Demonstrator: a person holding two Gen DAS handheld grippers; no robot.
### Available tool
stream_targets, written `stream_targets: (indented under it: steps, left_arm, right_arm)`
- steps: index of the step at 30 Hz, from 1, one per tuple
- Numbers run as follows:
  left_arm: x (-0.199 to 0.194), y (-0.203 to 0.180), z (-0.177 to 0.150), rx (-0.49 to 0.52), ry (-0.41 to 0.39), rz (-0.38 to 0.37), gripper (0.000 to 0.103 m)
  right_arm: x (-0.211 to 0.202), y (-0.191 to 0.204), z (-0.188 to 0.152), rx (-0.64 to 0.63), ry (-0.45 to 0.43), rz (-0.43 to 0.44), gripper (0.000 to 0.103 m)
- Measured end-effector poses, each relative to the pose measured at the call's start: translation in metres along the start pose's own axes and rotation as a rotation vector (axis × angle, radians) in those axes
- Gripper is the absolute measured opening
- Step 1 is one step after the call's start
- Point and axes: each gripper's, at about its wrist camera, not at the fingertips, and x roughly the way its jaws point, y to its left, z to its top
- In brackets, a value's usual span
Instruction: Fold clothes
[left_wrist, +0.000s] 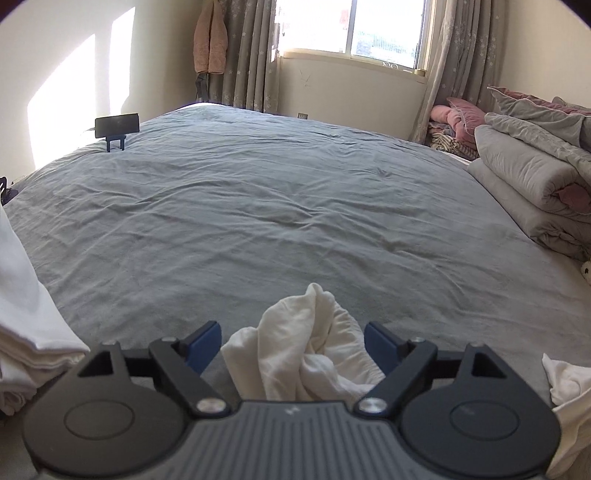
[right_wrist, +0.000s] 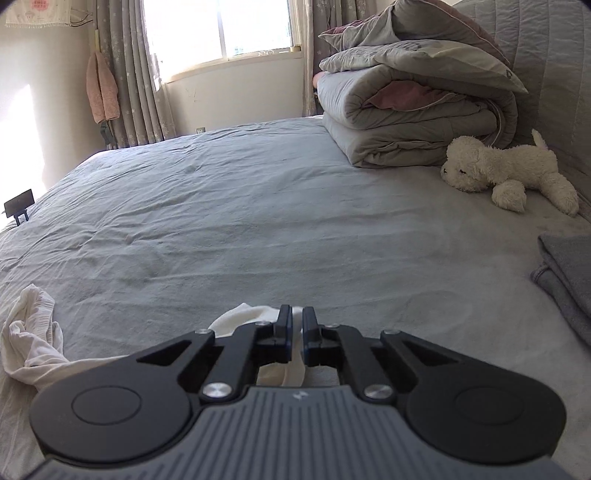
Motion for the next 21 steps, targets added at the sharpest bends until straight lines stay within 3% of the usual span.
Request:
stream_targets:
  steps: [4, 6, 7, 8, 10, 15, 21]
  left_arm:
    - [0.004, 0.001, -0.008, -0.005, 0.052, -0.014, 0.087]
    - [0.005, 0.001, -0.012, 0.007, 0.065, -0.010, 0.087]
    - [0.005, 0.001, -0.015, 0.024, 0.066, 0.001, 0.087]
    - [0.005, 0.001, -0.017, 0.040, 0.068, 0.012, 0.087]
    - [0.004, 0.002, -0.022, 0.062, 0.071, 0.019, 0.088]
    - [0.010, 0.009, -0.030, 0.064, 0.095, 0.023, 0.091]
    - [0.023, 0.016, -0.039, 0.036, 0.133, 0.006, 0.091]
  right_arm:
    - [-0.016, -0.013, 0.010, 0.034, -0.094, -0.023, 0.004]
    - [-0.010, -0.016, 0.010, 0.036, -0.046, -0.009, 0.006]
    - [-0.006, -0.018, 0.009, 0.038, -0.013, -0.001, 0.019]
    - [0.003, -0.020, 0.006, 0.042, 0.057, 0.014, 0.022]
    - [0.016, -0.021, -0.002, 0.070, 0.148, 0.038, 0.048]
    - [0.029, -0.016, -0.011, 0.129, 0.225, 0.089, 0.068]
    - [0.044, -0.001, -0.023, 0.094, 0.290, 0.097, 0.069]
